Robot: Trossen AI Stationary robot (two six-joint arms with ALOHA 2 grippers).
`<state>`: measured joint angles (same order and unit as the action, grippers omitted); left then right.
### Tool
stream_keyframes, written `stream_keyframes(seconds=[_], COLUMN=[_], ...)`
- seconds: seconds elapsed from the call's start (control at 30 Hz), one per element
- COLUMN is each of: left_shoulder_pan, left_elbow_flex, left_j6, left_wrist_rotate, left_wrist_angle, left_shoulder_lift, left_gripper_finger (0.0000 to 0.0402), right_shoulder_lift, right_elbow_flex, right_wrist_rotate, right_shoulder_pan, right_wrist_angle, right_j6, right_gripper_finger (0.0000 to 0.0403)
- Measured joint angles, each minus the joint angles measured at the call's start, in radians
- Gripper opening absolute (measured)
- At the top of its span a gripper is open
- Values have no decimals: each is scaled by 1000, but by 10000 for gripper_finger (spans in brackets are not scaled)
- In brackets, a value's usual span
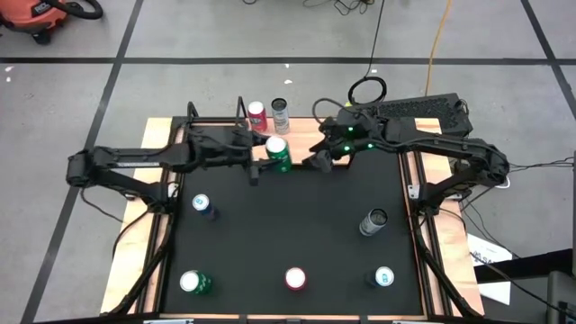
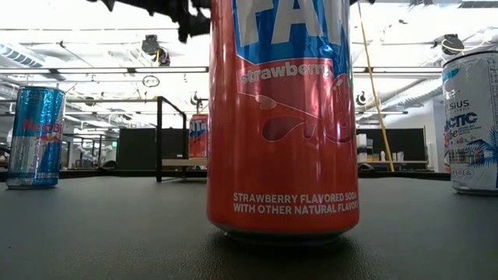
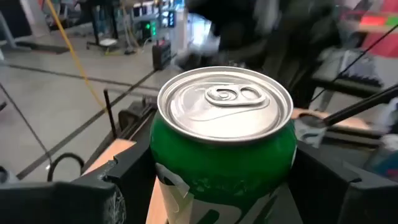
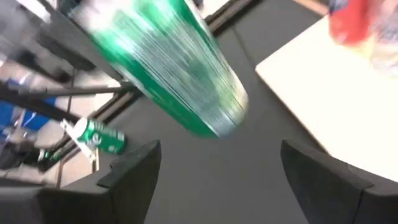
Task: Place canned beverage on shelf
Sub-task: Put the top green soda can on the shelf
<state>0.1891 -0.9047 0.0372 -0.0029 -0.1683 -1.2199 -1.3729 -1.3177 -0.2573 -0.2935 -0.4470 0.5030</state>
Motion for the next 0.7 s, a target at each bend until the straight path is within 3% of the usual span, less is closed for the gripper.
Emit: stream_keyframes(seconds=[0.4,0.7], left_shoulder_pan=[98,174], left_elbow_flex=[2,0], left_j6=[-54,-77], left_wrist_rotate=[-7,-2], left_wrist_angle=[-283,-410], left_shoulder_lift=[-321,-467], left_gripper_finger=[288,288], right_shoulder_lift=[76,78], right_elbow_flex=[-1,-1], right_wrist_rotate=[137,279], right_shoulder_pan=[0,1], right_wrist_angle=[-10,-15], right_j6=[2,33], right_gripper_finger=[315,315])
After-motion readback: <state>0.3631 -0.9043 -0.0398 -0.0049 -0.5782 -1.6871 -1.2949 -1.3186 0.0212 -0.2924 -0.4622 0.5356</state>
